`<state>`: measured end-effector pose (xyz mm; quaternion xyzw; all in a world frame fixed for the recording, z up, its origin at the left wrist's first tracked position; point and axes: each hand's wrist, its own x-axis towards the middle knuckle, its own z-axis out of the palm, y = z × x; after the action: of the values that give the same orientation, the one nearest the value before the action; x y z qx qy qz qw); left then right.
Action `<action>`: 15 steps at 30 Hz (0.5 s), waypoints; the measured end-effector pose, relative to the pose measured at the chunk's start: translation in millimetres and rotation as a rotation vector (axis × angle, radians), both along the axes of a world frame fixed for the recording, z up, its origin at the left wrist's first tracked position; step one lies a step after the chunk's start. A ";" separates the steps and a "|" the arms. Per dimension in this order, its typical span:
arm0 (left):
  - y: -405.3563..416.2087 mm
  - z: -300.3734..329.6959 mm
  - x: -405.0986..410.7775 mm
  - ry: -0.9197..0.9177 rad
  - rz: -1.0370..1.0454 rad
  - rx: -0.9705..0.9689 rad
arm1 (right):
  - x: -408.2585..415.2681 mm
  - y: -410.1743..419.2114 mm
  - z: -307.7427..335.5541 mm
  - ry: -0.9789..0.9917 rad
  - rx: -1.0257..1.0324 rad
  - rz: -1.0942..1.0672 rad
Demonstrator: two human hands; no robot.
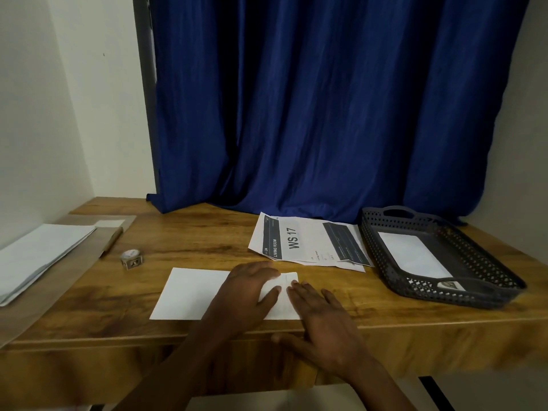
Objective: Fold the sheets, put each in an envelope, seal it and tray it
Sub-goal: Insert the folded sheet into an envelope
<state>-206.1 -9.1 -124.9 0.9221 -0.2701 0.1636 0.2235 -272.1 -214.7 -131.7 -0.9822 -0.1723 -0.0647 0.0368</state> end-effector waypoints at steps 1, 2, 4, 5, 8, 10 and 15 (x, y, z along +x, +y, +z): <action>2.8 1.5 -2.9 -0.080 -0.022 -0.059 | -1.6 -1.2 -2.2 -0.009 -0.006 0.001; 6.8 2.9 -6.9 -0.149 -0.039 -0.092 | -3.0 -2.4 -3.6 -0.027 0.002 0.002; 19.9 5.8 -18.0 -0.202 -0.046 -0.085 | -6.2 -6.8 -8.1 -0.081 0.055 0.005; 29.6 7.4 -24.3 -0.177 -0.031 -0.047 | -8.6 -9.9 -11.0 -0.128 0.085 0.011; 76.1 9.1 -43.9 0.013 0.054 0.129 | -17.4 -20.5 -21.8 -0.304 0.222 0.065; 109.8 7.9 -58.7 0.118 0.088 0.234 | -22.3 -25.5 -29.5 -0.325 0.359 0.079; 167.1 -5.4 -88.2 0.051 0.024 0.024 | -24.3 -29.2 -33.0 -0.275 0.627 0.064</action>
<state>-294.3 158.0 -130.3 0.9318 -0.2553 0.1393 0.2173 -296.5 -243.8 -164.7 -0.8994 -0.1779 -0.2449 0.3154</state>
